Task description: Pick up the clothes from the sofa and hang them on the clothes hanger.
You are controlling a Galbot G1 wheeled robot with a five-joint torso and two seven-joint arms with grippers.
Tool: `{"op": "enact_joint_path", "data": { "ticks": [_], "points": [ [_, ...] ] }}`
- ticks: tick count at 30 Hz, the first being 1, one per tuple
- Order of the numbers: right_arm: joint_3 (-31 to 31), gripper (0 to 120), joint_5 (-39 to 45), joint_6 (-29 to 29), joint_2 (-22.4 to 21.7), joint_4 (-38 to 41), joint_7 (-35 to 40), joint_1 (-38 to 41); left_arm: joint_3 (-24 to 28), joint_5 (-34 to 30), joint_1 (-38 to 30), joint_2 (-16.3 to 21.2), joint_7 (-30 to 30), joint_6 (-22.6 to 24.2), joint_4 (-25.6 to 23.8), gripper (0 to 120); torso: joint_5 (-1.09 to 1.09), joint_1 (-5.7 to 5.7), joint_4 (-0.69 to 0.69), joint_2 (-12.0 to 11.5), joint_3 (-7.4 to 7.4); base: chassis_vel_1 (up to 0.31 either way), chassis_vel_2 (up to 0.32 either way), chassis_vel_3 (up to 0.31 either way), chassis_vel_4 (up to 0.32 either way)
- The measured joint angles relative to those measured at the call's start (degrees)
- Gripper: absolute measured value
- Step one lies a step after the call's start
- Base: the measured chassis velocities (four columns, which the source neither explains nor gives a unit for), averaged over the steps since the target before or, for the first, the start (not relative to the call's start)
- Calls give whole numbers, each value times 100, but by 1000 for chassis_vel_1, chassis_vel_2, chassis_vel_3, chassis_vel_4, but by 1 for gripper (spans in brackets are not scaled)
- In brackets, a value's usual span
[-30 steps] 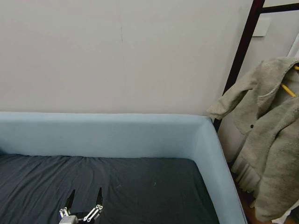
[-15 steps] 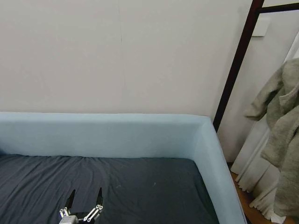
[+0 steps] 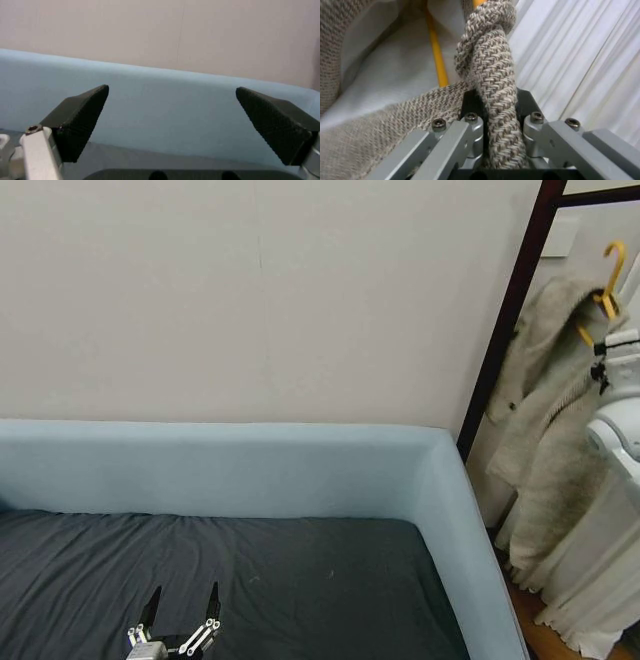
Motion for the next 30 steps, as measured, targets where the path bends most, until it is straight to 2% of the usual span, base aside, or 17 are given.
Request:
{"op": "enact_joint_path", "data": {
  "ticks": [2,6,8,14,22,30],
  "points": [
    [-245,8,-230,13,-26,-94,-64,289,1,0,-1,0,0,0,0,100,3,0,-5,0,0,0,0,0,0],
    [-462,8,-277,-27,-44,-161,-71,546,1,0,-1,0,1,0,0,100,3,-1,-7,0,-1,0,0,0,0],
    [-831,8,-189,-152,0,-437,-35,1137,1,0,-1,0,1,0,-1,100,3,0,-3,0,0,0,0,0,0],
    [-1108,8,105,-388,5,-466,86,1527,1,0,-1,0,1,-1,0,100,3,0,-5,0,-1,0,0,0,0],
    [-1734,8,1065,-1114,5,-441,399,2241,1,0,0,0,1,-1,0,100,3,0,-4,0,-1,0,0,0,0],
    [-2323,8,2028,-1191,265,-767,896,2850,1,0,-1,0,0,-1,0,100,2,-1,-2,0,-1,0,0,0,0]
  ]
}}
